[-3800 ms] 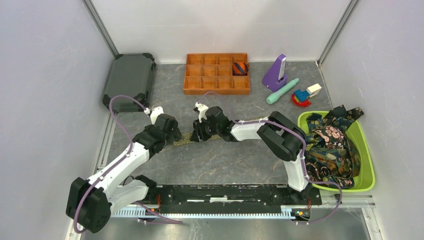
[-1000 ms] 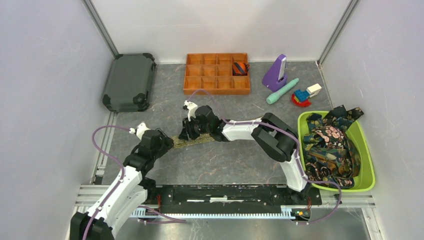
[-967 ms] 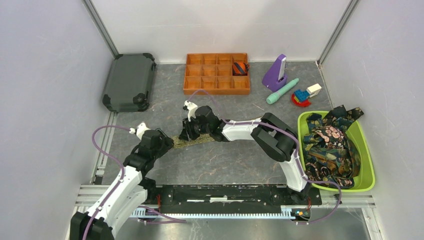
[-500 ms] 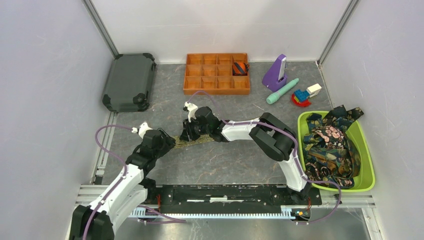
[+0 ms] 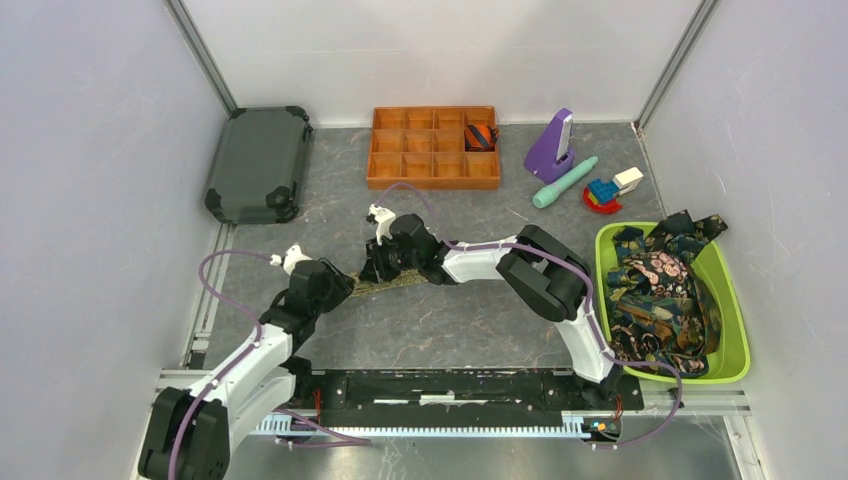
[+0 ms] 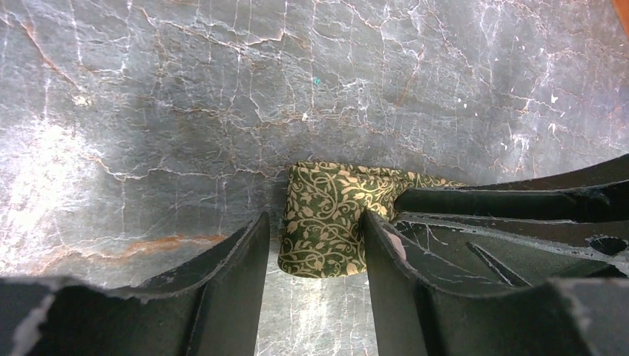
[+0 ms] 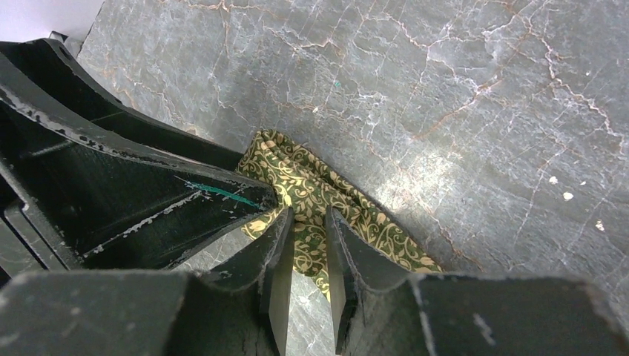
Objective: Roll the ties
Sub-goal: Roll the tie at the center of the board.
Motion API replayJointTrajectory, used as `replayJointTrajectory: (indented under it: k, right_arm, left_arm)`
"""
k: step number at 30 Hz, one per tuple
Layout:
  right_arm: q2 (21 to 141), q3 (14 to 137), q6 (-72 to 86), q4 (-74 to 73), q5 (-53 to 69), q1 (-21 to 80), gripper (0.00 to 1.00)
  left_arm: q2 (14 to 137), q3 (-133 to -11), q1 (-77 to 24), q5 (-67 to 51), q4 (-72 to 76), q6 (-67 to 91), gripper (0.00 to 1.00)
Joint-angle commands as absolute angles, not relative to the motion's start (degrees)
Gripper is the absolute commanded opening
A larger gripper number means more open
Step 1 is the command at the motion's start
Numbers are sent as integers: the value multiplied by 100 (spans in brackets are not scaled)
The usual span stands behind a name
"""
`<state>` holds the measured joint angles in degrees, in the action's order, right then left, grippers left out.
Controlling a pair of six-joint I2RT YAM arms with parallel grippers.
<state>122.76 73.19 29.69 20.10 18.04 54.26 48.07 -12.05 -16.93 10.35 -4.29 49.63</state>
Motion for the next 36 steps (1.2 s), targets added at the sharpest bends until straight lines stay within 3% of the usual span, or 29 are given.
replayJointTrajectory:
  k: [1,21,31,36]
  right_arm:
    - [12433,7270,2908,2137,1845,5443,28]
    - [12499,7124,2999,2319,1914,5442,28]
    - [12356,7171,2940,2227,1916,5440,28]
    - [12036,7170,2859,2125,1895,5440,36]
  left_arm:
    - [4931,-1169,-1657,1067,-63,4947,55]
    - [5332,-1016,-1657,862,845,5062,45]
    - [4947,-1115,-1669,861,532,4810,15]
    - [4842,-1335,-1685,967,31,4649,3]
